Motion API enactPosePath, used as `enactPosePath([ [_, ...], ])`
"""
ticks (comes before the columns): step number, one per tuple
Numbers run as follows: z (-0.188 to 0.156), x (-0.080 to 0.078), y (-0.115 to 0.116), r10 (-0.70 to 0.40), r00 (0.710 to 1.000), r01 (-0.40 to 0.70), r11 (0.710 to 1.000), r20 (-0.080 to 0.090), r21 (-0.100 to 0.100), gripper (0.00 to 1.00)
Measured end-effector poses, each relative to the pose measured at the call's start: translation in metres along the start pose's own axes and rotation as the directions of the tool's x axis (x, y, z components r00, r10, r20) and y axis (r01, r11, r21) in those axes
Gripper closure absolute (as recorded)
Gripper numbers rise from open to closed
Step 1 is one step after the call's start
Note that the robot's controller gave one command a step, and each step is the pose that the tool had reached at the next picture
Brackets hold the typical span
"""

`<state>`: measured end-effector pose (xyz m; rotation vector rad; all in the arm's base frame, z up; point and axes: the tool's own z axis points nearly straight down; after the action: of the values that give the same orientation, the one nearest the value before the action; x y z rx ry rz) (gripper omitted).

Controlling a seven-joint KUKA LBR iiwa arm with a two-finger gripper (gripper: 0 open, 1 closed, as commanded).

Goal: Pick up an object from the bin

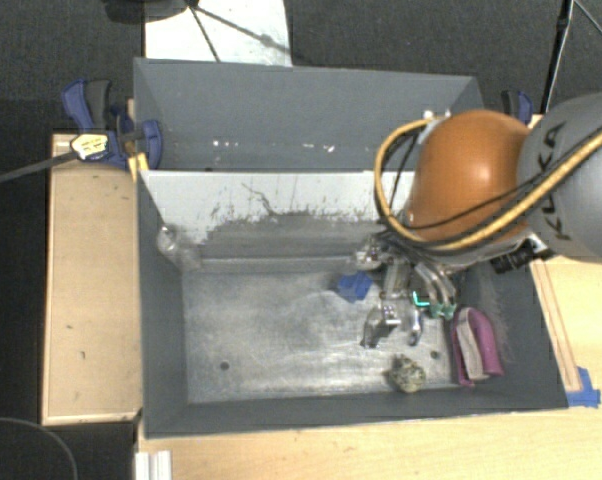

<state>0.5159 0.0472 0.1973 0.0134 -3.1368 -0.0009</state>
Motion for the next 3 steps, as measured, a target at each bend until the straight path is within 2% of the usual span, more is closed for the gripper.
enactPosePath([
  [1,0.113,-0.051,-0.022,-0.115,0.993,0.115,0.993,0.000,0.001,0.00],
  [2,0.124,-0.076,-0.065,-0.287,0.958,0.287,0.958,0.012,-0.002,0.00],
  [3,0.121,-0.079,-0.067,-0.282,0.959,0.282,0.960,0.023,0.005,1.00],
])
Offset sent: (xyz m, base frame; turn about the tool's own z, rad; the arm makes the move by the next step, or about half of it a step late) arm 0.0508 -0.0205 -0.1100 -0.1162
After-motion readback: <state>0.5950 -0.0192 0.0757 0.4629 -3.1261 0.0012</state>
